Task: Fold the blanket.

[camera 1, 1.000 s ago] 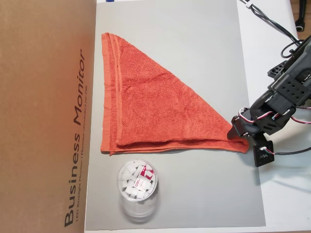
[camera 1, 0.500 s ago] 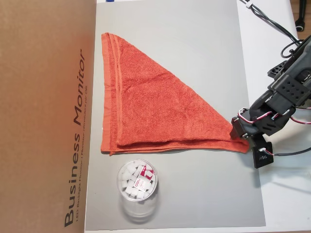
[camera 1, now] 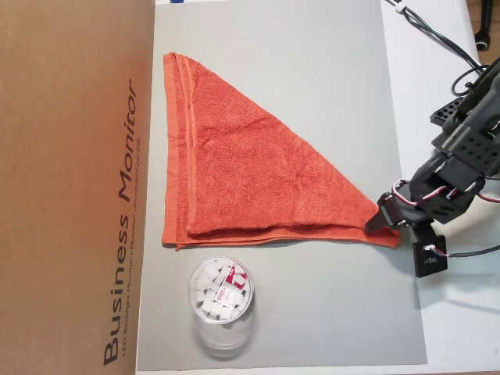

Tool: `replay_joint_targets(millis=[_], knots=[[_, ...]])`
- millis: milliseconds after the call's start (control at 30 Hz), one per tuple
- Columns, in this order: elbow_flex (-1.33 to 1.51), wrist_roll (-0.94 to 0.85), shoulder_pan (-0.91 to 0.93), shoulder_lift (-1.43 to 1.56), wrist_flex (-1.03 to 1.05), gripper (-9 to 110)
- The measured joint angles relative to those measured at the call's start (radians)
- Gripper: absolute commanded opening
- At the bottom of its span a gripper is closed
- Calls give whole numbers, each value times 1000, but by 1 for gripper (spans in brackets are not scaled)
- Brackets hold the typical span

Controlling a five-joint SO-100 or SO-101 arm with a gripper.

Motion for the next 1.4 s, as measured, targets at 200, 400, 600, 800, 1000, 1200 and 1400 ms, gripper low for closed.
replay_joint_targets(millis=[200, 400, 600, 800, 1000, 1200, 1400], knots=[[23, 32, -31, -3, -8, 20], [40, 32, -25, 0, -12, 17], [40, 31, -2, 0, -14, 5], [38, 32, 9, 0, -14, 0], [41, 32, 23, 6, -14, 0], [44, 52, 44, 17, -11, 0], [52, 110, 54, 87, -3, 0]])
